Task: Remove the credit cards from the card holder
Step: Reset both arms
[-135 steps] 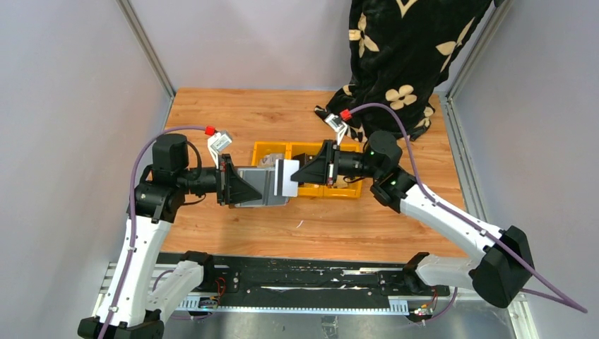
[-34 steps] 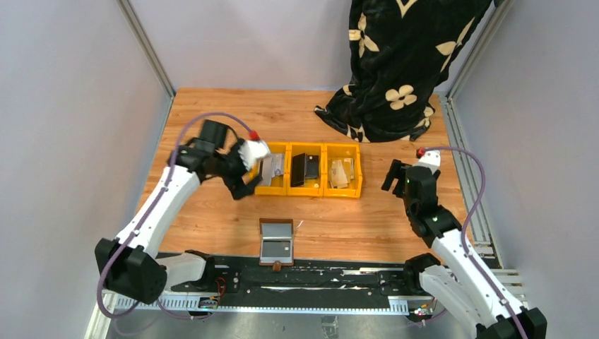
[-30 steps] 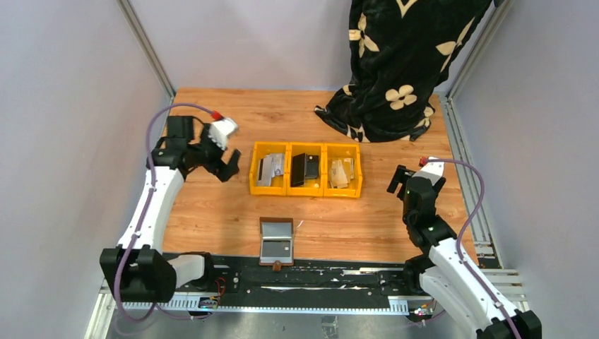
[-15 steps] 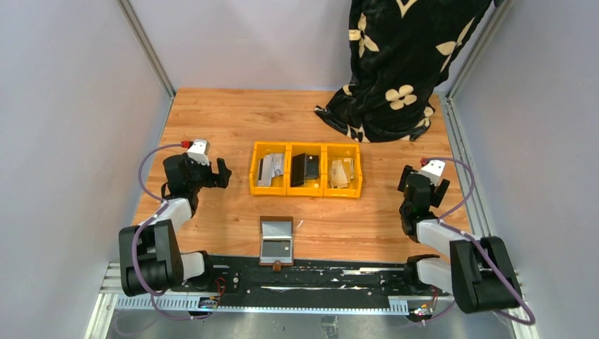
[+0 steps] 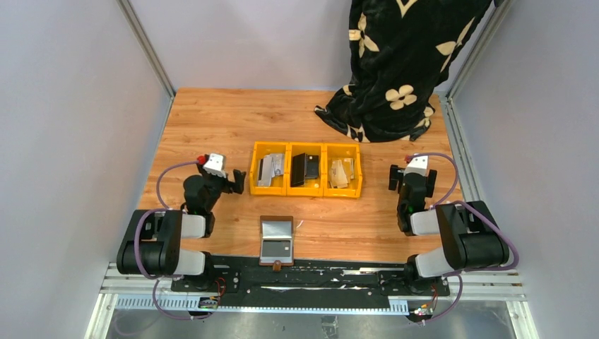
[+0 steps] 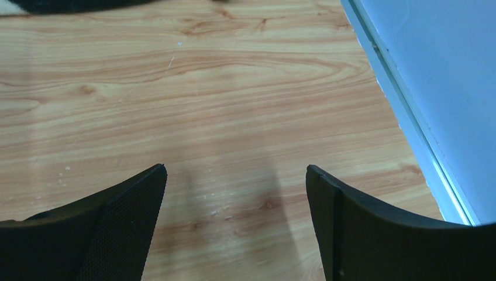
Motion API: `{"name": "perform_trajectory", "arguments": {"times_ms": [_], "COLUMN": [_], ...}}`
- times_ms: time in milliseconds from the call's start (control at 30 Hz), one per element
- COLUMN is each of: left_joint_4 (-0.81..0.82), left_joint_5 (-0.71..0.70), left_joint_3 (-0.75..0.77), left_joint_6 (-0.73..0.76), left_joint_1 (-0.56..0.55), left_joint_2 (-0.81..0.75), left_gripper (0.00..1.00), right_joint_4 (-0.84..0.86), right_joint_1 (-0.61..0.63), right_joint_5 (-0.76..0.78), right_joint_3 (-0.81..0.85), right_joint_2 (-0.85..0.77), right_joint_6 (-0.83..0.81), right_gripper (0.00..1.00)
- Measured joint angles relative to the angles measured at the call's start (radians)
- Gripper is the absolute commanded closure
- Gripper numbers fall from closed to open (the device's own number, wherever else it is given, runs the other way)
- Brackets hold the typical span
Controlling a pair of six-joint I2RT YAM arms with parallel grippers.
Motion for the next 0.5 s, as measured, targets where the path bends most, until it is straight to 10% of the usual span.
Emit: {"name": "perform_trajectory", "arguments": {"times_ms": [500], "left_joint_4": [0.048], "left_joint_5": [-0.209], "left_joint_3": [-0.006], "left_joint_6": [0.063], "left_joint_1": [-0.085], "left_joint_2": [0.016], "left_gripper": [0.0], "right_joint_4": [0.005], "right_joint_1": [-0.009], "right_joint_5": [-0.036], "right_joint_3": [0.004], "right_joint_2": [-0.018], "right_joint_6": [-0.004], "right_gripper": [0.07]}}
